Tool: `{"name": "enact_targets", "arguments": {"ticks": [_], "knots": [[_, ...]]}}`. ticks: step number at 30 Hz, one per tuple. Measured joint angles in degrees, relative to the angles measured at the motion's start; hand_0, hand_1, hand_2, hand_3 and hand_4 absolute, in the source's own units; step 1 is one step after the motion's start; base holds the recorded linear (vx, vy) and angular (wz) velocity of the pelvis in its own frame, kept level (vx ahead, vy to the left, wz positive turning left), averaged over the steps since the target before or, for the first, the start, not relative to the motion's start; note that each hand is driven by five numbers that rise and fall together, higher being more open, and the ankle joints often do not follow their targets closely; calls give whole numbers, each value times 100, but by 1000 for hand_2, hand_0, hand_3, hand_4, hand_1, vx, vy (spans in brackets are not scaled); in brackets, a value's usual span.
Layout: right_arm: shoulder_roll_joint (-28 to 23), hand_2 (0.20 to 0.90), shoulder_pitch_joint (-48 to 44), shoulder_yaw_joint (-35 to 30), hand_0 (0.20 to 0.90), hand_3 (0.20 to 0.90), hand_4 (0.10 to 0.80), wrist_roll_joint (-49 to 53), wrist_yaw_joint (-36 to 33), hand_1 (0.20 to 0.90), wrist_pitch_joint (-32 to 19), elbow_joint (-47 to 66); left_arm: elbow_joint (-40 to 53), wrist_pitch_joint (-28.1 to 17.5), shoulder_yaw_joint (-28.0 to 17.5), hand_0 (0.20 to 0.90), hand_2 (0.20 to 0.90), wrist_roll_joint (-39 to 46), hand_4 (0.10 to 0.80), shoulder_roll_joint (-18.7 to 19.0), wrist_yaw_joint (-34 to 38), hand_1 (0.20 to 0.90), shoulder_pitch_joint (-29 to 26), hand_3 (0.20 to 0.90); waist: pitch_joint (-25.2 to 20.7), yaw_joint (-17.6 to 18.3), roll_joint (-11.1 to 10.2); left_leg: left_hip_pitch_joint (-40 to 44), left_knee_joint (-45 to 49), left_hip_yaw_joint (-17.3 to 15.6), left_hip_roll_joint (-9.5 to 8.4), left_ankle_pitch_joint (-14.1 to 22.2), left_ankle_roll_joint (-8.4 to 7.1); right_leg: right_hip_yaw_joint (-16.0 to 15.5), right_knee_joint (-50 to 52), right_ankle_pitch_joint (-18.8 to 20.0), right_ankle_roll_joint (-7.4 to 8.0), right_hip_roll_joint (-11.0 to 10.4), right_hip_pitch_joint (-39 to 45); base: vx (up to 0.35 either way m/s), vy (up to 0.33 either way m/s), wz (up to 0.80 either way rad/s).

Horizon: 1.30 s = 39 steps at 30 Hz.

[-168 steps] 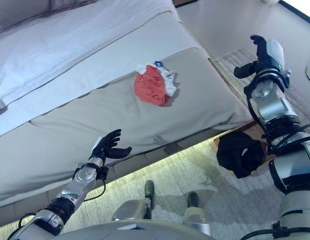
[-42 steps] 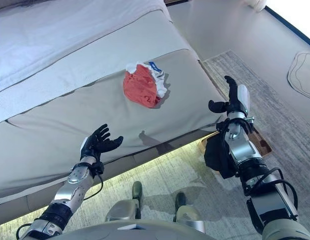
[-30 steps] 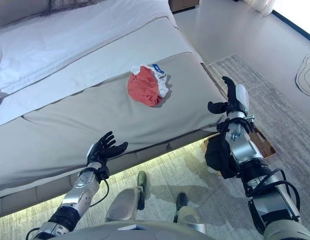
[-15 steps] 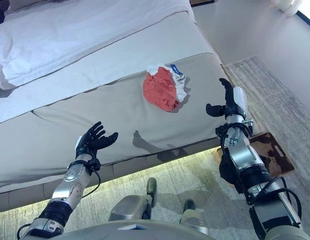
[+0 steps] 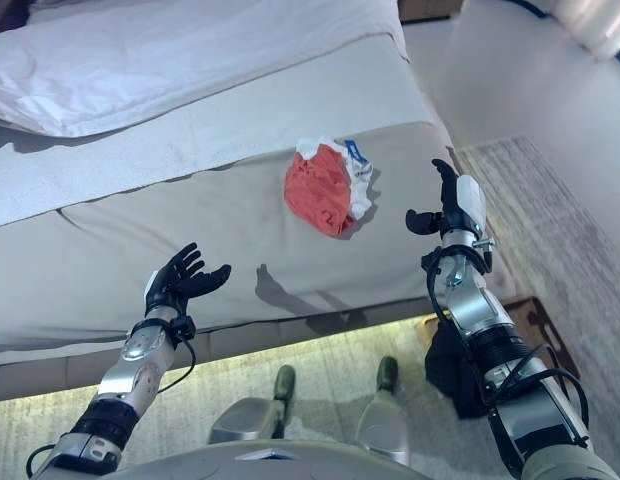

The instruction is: Pick up the clothes from the bed and place them into the basket

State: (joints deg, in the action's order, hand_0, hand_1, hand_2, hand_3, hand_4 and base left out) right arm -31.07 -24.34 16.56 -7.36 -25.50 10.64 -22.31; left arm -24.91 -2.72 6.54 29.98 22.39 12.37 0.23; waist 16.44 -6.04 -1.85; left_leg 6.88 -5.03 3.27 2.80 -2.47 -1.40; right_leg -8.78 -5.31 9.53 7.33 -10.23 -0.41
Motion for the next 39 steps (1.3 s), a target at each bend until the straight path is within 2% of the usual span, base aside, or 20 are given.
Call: {"name": "enact_targets", "arguments": {"ticks": [2,3,4,6,9,11,13,18,21,24,25,29,33,35,39], "knots": [[-25,900,-174,-1,900,900,800,4,-78,900,85,-57,-8,11,7,900,900,0,800,-60,3,900,118,900,-2,-11,23,36,0,-52,247,-21,-47,-62,2,14,-32,280,28,60,-111,-11],[-83,900,-265,-1,900,900,800,5,-80,900,153,-57,-15,11,27,900,900,1,800,-135,3,900,127,900,-2,17,25,56,1,-97,336,-48,-89,-97,3,11,-37,365,51,63,-54,-4],[-169,900,-391,-1,900,900,800,4,-83,900,219,-57,-14,10,54,900,900,1,800,-252,-26,900,113,900,-5,75,31,80,1,-199,382,-90,-153,-115,3,-39,-114,423,90,73,-17,-2],[-206,900,-593,-1,900,900,800,-1,-79,900,242,-56,-10,-1,58,900,900,3,800,-377,-37,900,62,900,-10,145,41,71,70,-223,418,-92,-210,-92,3,-77,-170,480,95,69,36,-8],[-230,900,-581,86,900,900,800,-212,-82,900,270,-53,10,-23,242,900,900,33,800,-380,-18,900,-58,900,-19,98,65,-52,447,-182,400,21,-373,-4,3,-92,-203,413,181,56,100,-7],[-295,900,-583,199,900,900,800,-344,-117,900,268,-53,18,-32,336,900,900,32,800,-398,-26,900,-147,900,-107,145,254,-48,281,-164,418,129,-380,-112,2,-124,-245,453,153,107,116,22],[-392,900,-638,300,900,900,800,-351,-112,900,341,-141,41,-32,424,900,900,23,800,-392,-34,900,-331,900,-105,61,307,-60,112,-136,403,129,-403,-176,2,-124,-245,397,94,179,123,22],[-483,900,-1260,868,900,900,800,-412,360,900,574,-747,248,-16,419,900,900,-24,800,-191,-41,900,-161,900,-107,-207,311,-76,55,-31,234,74,-325,-275,3,-135,-265,211,92,135,82,13],[-516,900,-1756,1286,900,900,800,-529,619,900,645,-1142,249,-3,417,900,900,-28,800,-81,-44,900,-54,900,-105,-436,315,-180,121,105,194,38,-340,-385,4,-121,-246,161,82,-37,57,20],[-536,900,-2394,1729,900,900,800,-661,738,900,646,-1755,249,-26,523,900,900,-33,800,16,-174,900,-74,900,-84,-618,343,-563,379,300,120,47,-338,-597,10,-121,-246,83,-66,-189,77,35],[-569,900,-2764,1931,900,900,800,-778,752,900,654,-2018,249,-73,622,900,900,-37,800,37,-206,900,-135,900,-26,-695,416,-851,525,390,86,45,-339,-637,153,-120,-246,45,-288,-226,103,42],[-820,900,-4051,2520,900,900,800,-1140,873,900,659,-2671,353,-293,1140,900,900,-88,800,33,-230,900,-515,900,638,-1013,801,-1536,1012,599,-88,41,-344,-753,657,-131,-243,-128,-885,-153,68,27],[-810,900,-4592,2833,900,900,800,-1439,1030,900,699,-2948,662,-407,1255,900,900,-87,800,47,-130,900,-709,900,1271,-1187,839,-1975,1364,714,-263,44,-343,-779,1468,-447,-273,-414,-1473,-84,20,21],[-749,900,-4638,2850,900,900,800,-1460,1092,900,726,-3249,688,-422,1380,900,900,-86,800,55,-80,900,-863,900,1371,-1311,832,-2242,1515,792,-384,50,-336,-782,1859,-597,-265,-558,-1793,-2,-22,28],[-548,900,-4708,2903,900,900,800,-1478,1153,900,868,-3829,980,-625,1388,900,900,-75,800,163,0,900,-780,900,1444,-1530,831,-2802,2023,892,-595,198,-241,-808,2569,-930,-299,-835,-2367,30,-35,24]]}}
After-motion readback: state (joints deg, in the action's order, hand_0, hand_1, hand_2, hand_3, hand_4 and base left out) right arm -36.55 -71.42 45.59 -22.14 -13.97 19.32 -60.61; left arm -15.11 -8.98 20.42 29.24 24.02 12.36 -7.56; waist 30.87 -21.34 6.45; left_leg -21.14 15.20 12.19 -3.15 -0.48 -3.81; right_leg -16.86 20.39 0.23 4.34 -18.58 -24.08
